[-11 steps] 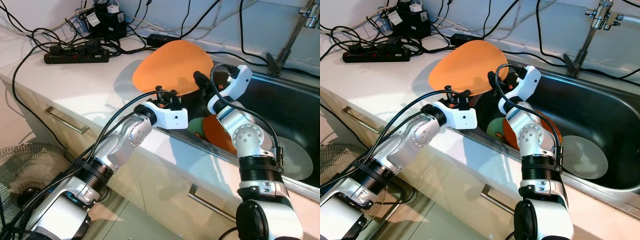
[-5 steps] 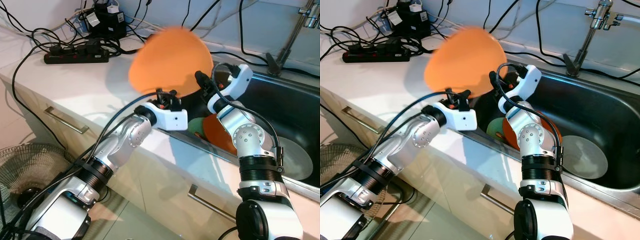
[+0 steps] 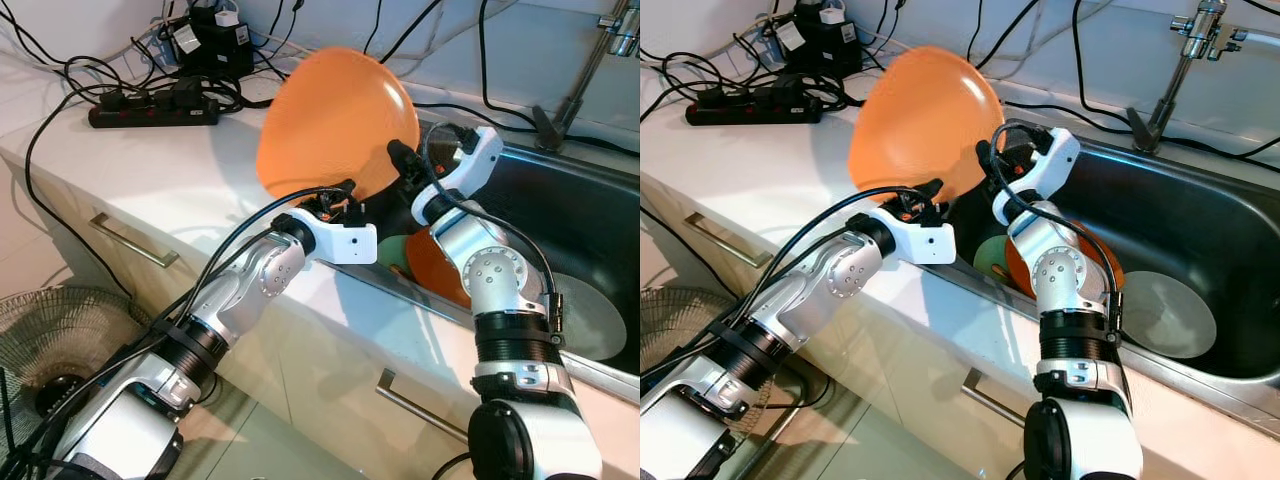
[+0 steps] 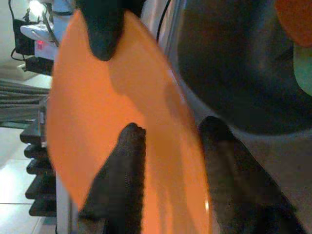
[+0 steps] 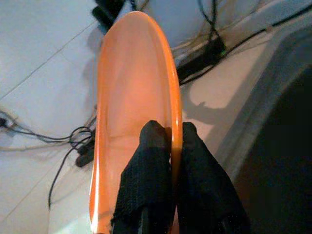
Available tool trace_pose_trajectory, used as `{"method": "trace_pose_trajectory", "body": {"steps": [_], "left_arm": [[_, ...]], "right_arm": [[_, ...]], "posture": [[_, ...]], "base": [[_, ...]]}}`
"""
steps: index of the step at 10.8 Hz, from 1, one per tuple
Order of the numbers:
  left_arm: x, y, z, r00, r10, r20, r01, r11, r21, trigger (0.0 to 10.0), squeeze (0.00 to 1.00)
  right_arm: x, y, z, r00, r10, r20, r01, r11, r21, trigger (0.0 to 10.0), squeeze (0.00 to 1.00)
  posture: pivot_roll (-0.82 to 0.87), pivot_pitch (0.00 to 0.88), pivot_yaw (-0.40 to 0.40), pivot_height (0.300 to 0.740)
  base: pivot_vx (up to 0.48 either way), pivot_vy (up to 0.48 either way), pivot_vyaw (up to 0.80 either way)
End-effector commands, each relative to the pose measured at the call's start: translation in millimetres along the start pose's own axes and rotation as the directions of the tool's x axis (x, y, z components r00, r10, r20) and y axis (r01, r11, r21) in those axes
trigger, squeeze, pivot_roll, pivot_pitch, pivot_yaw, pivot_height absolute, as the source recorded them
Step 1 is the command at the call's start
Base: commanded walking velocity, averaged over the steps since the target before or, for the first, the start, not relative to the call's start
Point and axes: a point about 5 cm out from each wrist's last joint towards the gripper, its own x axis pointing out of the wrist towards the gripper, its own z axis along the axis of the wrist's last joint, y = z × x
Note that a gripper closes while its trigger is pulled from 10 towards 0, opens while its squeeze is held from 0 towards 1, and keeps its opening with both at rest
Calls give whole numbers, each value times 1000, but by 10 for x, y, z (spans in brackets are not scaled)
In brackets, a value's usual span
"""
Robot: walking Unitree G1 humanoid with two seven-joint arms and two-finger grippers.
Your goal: Kitchen organization
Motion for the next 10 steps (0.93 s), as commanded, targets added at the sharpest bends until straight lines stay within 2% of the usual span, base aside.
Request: {"method": "trace_pose_trajectory", "body": {"steps": [1, 2, 3, 5, 7, 8, 10], "left_arm": [[15, 209, 39, 997, 77, 23, -78, 997, 20, 10000, 94], [14, 202, 38, 997, 76, 22, -77, 997, 20, 10000, 0], [15, 190, 40, 997, 74, 21, -74, 997, 16, 10000, 0], [8, 170, 45, 997, 72, 19, -72, 997, 9, 10000, 0], [-14, 145, 29, 997, 71, 13, -71, 997, -2, 10000, 0], [-30, 135, 15, 997, 71, 6, -71, 997, -14, 10000, 0], [-50, 112, -15, 998, 70, -5, -70, 997, -25, 10000, 0]], "right_arm": [[-9, -94, 110, 997, -55, 46, 54, 998, 32, 0, 0], [-10, -110, 151, 996, -61, 59, 59, 997, 46, 0, 0], [-10, -141, 168, 995, -81, 59, 79, 996, 39, 0, 0], [-27, -235, 268, 986, -131, 101, 121, 988, 98, 0, 0], [-80, -432, 440, 964, -214, 158, 186, 967, 174, 0, 0], [-143, -586, 535, 945, -271, 181, 226, 946, 233, 0, 0], [-215, -726, 610, 919, -334, 208, 262, 914, 309, 0, 0]], "posture": [[185, 49, 35, 740], [185, 49, 35, 740], [185, 49, 35, 740], [181, 45, 36, 740], [180, 42, 36, 740], [178, 39, 39, 740], [176, 37, 42, 740]], "base": [[0, 0, 0], [0, 0, 0], [0, 0, 0], [0, 0, 0], [0, 0, 0], [0, 0, 0], [0, 0, 0]]}}
